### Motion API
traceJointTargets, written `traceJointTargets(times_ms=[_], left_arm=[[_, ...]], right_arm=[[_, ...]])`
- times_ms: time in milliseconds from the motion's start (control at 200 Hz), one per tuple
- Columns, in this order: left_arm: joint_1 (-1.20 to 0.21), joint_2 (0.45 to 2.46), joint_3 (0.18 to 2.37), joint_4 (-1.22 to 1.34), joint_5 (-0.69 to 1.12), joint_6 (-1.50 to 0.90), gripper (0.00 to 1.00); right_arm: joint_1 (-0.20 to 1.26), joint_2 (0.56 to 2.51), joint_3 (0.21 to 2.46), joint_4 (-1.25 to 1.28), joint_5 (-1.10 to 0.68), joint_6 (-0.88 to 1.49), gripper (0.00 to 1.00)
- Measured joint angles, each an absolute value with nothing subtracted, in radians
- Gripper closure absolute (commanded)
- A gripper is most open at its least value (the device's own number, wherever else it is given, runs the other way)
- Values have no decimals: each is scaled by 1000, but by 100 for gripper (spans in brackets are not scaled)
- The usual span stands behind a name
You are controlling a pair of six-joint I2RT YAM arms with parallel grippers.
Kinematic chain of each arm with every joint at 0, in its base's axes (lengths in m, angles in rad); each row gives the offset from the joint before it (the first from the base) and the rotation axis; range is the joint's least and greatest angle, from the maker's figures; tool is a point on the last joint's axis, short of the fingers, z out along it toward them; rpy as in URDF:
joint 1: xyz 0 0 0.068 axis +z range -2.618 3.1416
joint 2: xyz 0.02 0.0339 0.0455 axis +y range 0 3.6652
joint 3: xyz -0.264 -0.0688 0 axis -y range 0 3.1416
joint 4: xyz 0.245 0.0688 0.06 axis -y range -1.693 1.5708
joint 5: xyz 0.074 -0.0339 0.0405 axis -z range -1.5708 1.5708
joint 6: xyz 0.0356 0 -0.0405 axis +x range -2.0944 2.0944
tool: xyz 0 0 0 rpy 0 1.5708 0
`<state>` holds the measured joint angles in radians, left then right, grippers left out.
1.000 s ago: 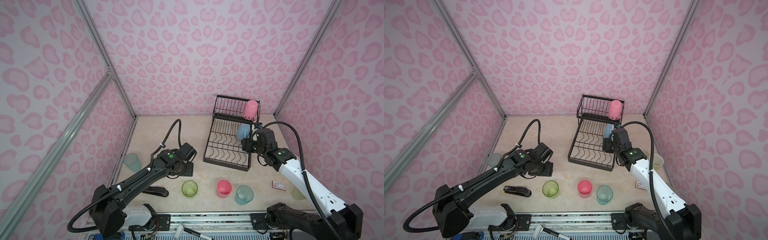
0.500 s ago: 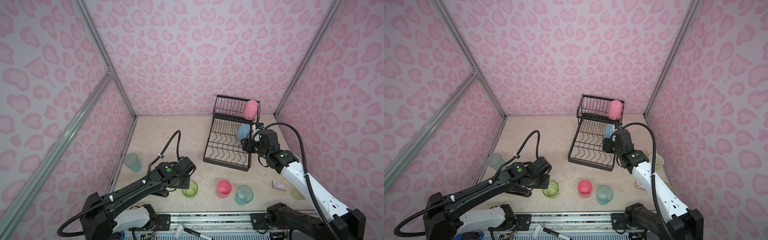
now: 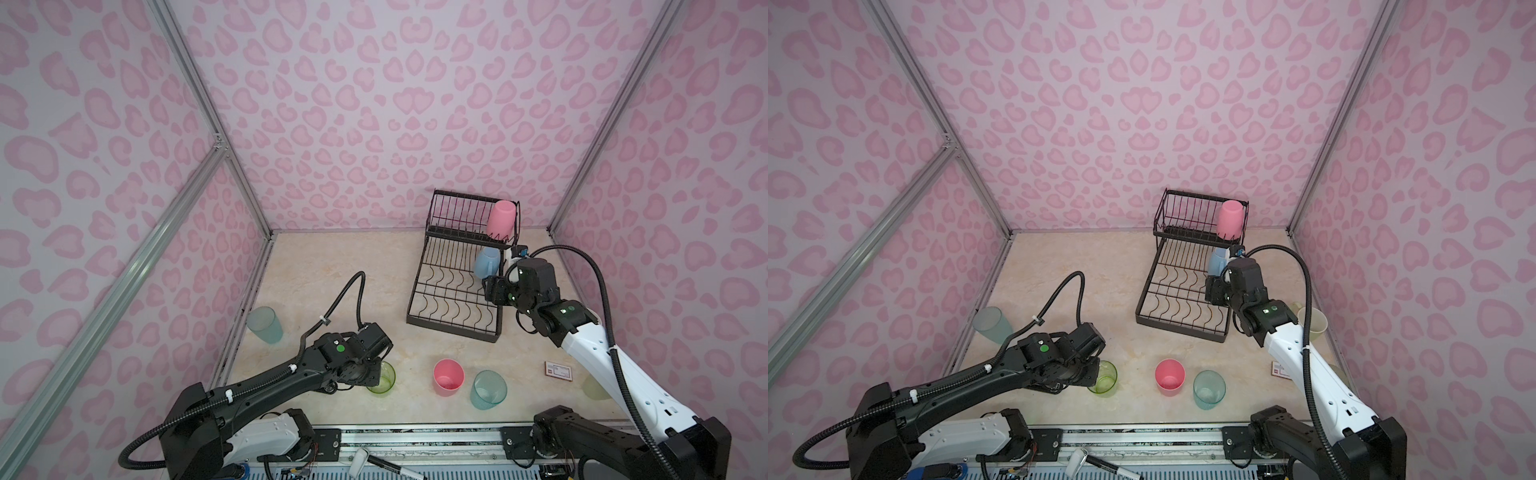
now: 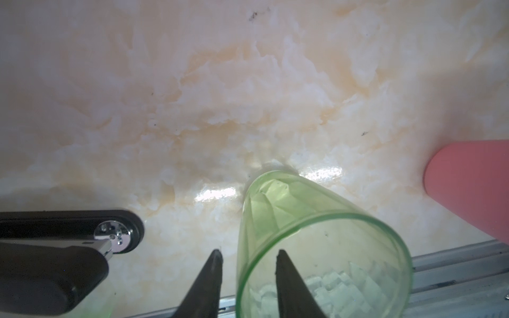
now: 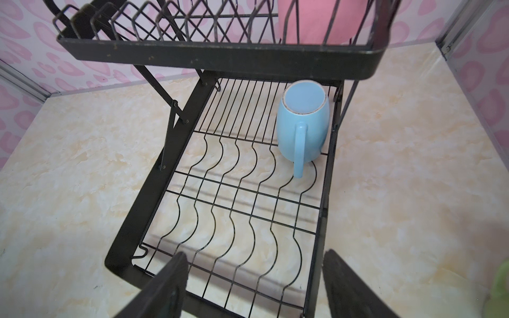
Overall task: Load cups into a dish rack
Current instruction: Pick up the cup from the bottom-center of the table, then place the cup upside down at the dish rack.
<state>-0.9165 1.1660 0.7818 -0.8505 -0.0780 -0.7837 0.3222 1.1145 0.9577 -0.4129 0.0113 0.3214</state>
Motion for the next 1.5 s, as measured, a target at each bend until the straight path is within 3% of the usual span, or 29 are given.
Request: traceJointTargets(times_ms=[315, 780, 1070, 1500], left_arm=[[-917, 1196, 780, -836, -78, -767, 87], [-900, 1228, 886, -836, -67, -708, 90], [-777, 1185, 946, -796, 5, -650, 90], [-569, 1175, 986, -529, 319, -638, 90]], right_arm=[[322, 1118, 958, -413, 19, 329, 24], [352, 1103, 970, -418, 54, 329, 24], [427, 1099, 1000, -443, 125, 348, 23], [587, 1144, 1091, -470, 224, 444, 22]])
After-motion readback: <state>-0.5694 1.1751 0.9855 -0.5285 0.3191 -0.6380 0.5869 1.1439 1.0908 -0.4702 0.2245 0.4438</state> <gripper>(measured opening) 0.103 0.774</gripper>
